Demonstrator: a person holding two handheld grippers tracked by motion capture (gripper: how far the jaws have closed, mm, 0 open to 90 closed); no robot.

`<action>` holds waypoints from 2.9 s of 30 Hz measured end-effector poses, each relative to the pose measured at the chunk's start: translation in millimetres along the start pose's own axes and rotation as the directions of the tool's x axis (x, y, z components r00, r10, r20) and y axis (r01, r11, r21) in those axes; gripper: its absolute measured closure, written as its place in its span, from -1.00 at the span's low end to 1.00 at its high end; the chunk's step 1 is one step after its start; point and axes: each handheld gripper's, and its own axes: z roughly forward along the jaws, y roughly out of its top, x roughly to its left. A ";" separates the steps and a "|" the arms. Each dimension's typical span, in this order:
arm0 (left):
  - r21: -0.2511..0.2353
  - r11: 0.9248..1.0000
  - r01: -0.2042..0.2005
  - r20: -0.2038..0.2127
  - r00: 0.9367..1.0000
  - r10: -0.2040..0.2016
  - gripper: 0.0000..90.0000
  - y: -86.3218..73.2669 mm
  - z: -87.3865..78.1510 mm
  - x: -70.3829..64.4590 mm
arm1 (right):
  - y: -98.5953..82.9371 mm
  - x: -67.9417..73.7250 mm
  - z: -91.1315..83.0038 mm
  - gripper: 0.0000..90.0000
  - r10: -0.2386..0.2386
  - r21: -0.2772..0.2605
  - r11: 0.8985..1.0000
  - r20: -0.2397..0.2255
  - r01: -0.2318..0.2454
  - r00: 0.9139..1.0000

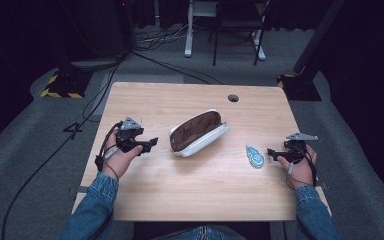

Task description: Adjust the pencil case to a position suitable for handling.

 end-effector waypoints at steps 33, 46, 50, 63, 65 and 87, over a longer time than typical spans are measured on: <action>-0.061 0.998 -0.001 0.060 0.998 0.005 -0.29 32.5 66.7 -25.2 | 0.0 0.0 0.1 -0.66 -0.001 0.000 1.000 -0.002 0.001 1.000; -0.002 1.000 -0.004 0.061 0.998 0.004 -0.15 26.4 88.4 -19.0 | 0.0 -0.1 0.1 -0.66 -0.001 -0.001 1.000 -0.002 0.001 1.000; 0.009 1.000 -0.010 0.068 0.998 0.009 0.06 25.2 94.8 -18.9 | 0.0 -0.1 0.1 -0.66 -0.001 0.000 1.000 -0.002 0.001 1.000; 0.037 0.999 0.008 0.134 0.991 -0.013 0.84 21.8 99.8 -15.1 | 0.1 -0.2 0.1 -0.66 -0.003 0.000 1.000 -0.003 0.003 1.000; 0.036 0.999 0.008 0.127 0.992 -0.012 0.86 21.9 99.8 -15.3 | 0.1 -0.2 0.1 -0.66 -0.003 0.000 1.000 -0.003 0.003 1.000; 0.005 0.998 -0.059 0.218 0.974 0.057 0.90 21.8 59.1 -28.7 | 0.0 0.0 0.0 -0.65 -0.003 0.000 1.000 -0.005 0.003 1.000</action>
